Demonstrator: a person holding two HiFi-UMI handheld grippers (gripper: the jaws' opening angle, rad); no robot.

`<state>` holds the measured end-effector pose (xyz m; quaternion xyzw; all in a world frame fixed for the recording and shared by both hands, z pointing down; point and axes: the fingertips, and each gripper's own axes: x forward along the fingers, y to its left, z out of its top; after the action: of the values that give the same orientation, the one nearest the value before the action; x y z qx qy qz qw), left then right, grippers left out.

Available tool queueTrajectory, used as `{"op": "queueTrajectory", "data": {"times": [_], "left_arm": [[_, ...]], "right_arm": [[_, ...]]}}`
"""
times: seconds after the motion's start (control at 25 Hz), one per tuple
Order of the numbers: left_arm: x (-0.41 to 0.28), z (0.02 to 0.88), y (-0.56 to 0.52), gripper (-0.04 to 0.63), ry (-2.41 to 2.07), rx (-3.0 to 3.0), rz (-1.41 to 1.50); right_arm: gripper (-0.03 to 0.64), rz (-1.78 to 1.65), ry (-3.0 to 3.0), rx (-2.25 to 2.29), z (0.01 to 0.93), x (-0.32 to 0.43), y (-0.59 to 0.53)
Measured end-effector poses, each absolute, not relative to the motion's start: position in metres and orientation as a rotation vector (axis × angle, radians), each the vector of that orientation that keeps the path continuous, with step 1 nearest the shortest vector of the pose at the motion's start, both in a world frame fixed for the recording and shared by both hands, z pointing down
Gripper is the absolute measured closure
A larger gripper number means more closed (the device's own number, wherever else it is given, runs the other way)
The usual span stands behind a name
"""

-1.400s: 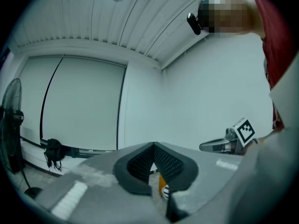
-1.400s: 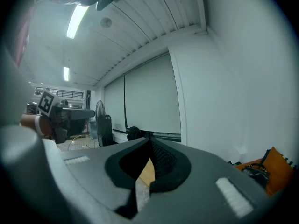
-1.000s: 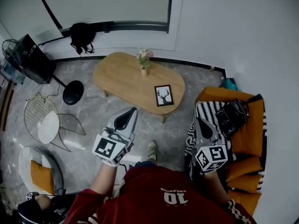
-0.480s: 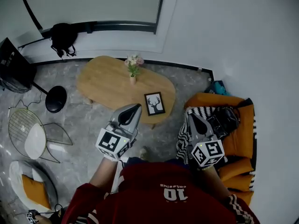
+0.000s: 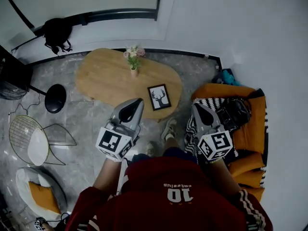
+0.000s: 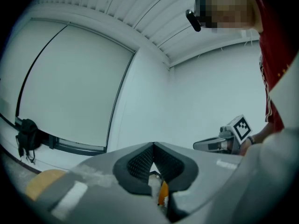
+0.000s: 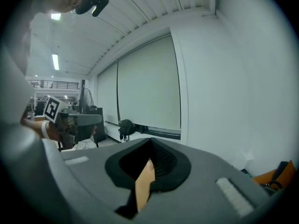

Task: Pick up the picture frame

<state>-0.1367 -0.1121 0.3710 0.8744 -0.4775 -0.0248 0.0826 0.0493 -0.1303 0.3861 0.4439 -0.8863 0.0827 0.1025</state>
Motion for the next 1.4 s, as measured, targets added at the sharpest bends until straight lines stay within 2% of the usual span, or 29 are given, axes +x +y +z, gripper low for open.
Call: {"op": "queueTrajectory", "data": {"times": [0.52,0.72,0.88,1.4], "left_arm": [[-0.107,0.368,-0.165,0.595,-1.42,2.645,0.045],[-0.101,0.365,-0.187,0.595,-1.443,2.628,0.045],[-0.097,0.37,-0.201,0.595,-1.472,2.599,0.05],[-0.097,0.402,-0.224,0.595,-1.515,2.572,0.158]], "right_arm": [[0.605,0.21,-2.647,1.194,0.416,0.051,-0.197],[0.529,0.209,-2.651,1.139,0.426,0.05,-0.224],[0.494,0.248,-2.627,1.132,0.446,0.055,-0.249],[0.491,0.333,-2.44,0.989,0.62,0.036,-0.287]]}}
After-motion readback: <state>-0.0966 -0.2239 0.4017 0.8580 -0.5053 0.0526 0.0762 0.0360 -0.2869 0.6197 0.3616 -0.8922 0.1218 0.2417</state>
